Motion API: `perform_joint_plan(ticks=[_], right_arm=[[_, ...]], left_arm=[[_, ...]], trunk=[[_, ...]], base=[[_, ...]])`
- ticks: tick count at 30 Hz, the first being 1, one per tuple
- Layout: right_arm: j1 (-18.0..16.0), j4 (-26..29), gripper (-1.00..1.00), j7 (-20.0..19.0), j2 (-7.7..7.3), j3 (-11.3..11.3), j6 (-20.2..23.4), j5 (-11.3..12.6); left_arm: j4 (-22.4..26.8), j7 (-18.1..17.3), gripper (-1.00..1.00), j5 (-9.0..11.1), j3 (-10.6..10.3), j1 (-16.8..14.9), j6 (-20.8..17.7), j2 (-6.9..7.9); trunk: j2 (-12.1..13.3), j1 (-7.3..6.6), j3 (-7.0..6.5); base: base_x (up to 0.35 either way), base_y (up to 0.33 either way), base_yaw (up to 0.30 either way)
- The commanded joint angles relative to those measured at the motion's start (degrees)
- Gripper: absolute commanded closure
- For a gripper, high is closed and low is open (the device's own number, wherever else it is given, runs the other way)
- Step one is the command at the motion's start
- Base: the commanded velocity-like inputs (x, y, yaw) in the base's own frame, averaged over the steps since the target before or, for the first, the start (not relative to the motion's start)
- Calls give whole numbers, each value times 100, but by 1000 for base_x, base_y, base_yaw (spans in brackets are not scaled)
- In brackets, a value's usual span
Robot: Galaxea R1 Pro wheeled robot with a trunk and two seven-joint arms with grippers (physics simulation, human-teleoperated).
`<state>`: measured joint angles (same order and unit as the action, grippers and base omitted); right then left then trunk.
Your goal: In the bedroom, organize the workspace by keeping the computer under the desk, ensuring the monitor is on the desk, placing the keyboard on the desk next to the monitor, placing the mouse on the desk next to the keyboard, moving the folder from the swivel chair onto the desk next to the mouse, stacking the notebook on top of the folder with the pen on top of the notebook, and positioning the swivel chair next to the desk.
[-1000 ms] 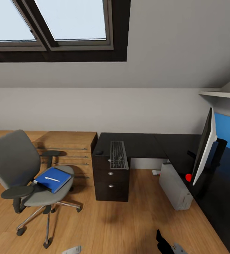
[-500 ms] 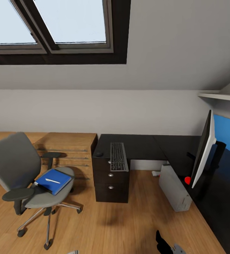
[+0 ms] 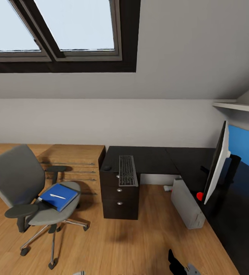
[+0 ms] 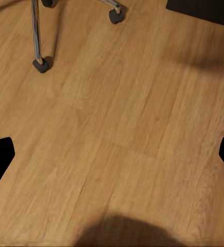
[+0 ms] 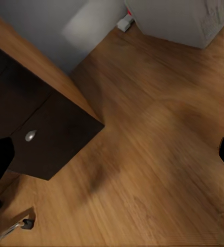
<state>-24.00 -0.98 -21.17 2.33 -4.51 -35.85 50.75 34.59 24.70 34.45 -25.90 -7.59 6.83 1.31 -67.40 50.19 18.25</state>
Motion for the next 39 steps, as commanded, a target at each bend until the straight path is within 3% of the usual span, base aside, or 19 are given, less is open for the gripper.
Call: perform_joint_plan(ticks=[1,7,9,21,23,37,39], right_arm=[[-5,-9,-100,-50,0,-45,-11,9],[-7,-7,-100,-60,-7,-47,-12,8],[-5,-1,-100,-72,-5,-42,-10,-55],[-3,0,-100,-66,-23,-42,-16,-387],[-4,1,-100,-53,-27,-47,-18,-690],[-5,1,-100,-25,-134,-42,-85,-1755],[-5,-2,-100,-22,-138,-42,-87,-1995]], left_arm=[[4,41,-100,61,-47,-6,36,9],[-150,36,-100,75,-35,-6,37,10],[-348,20,-100,85,-45,-6,41,8],[-382,32,-100,88,-38,-6,46,10],[-383,34,-100,88,-38,-6,46,10],[-383,35,-100,88,-7,-6,55,10],[-383,35,-100,88,-2,-6,55,10]], trunk=[[37,-25,-12],[278,-156,-119],[358,-200,-155],[839,-464,-371],[919,-508,-406],[1481,-815,-658],[1561,-859,-694]], base=[[-229,-109,0],[-282,-135,0],[-296,-148,0],[-295,-163,0],[-289,-191,0],[-311,-109,0],[-330,-15,0]])
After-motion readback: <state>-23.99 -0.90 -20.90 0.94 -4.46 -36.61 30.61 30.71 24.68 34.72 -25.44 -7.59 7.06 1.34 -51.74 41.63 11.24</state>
